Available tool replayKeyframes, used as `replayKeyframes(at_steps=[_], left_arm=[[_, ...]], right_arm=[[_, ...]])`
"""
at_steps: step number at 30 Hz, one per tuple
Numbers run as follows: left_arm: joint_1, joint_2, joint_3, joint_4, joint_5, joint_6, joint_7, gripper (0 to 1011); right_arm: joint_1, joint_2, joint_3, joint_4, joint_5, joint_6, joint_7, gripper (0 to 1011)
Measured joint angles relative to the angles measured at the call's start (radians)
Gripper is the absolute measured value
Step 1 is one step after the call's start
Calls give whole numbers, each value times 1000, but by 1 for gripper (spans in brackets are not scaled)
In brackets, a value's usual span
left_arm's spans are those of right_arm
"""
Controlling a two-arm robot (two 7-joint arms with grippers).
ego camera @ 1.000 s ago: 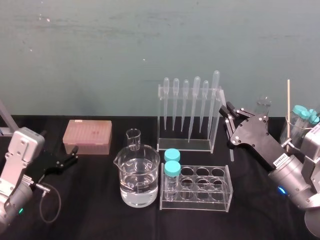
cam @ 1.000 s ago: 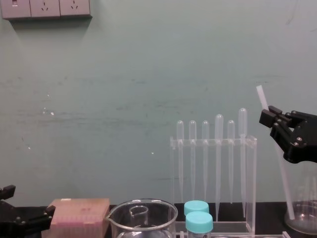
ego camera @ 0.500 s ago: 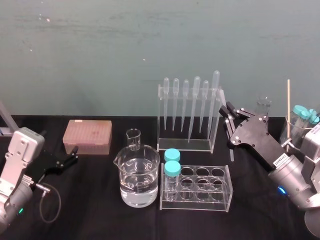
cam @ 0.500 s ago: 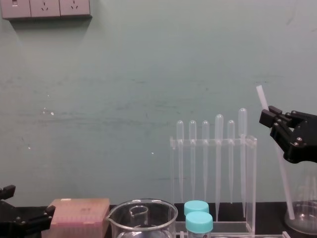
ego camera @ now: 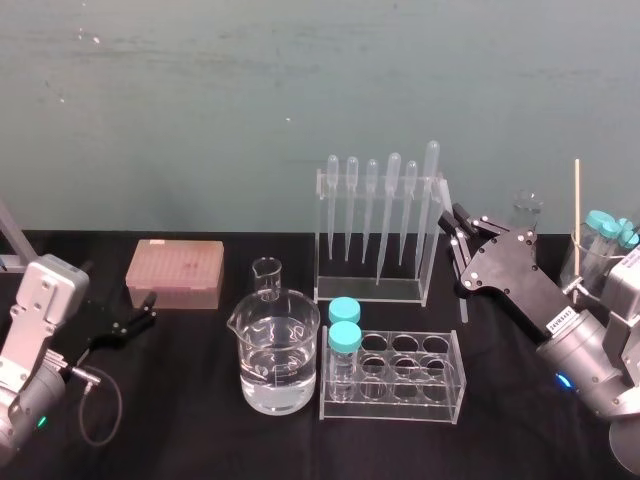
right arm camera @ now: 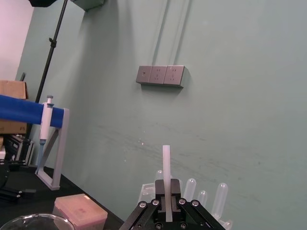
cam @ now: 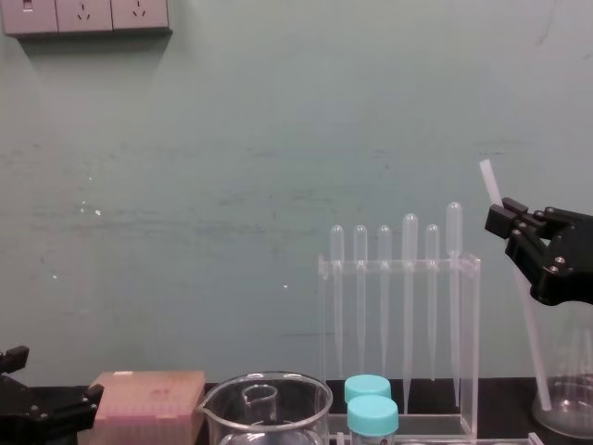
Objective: Pick up the stirring rod with one hand, then place it down.
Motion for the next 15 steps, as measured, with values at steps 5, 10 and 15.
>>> replayKeyframes(at_steps=[5,10,15], left_arm=[[0,0,0,0,0,0,0,1000],[0,0,0,0,0,0,0,1000],[0,0,0,0,0,0,0,1000]], right_arm=[[0,0,0,0,0,0,0,62],[0,0,0,0,0,0,0,62],[-2,0,5,-3,2,3,12,62]])
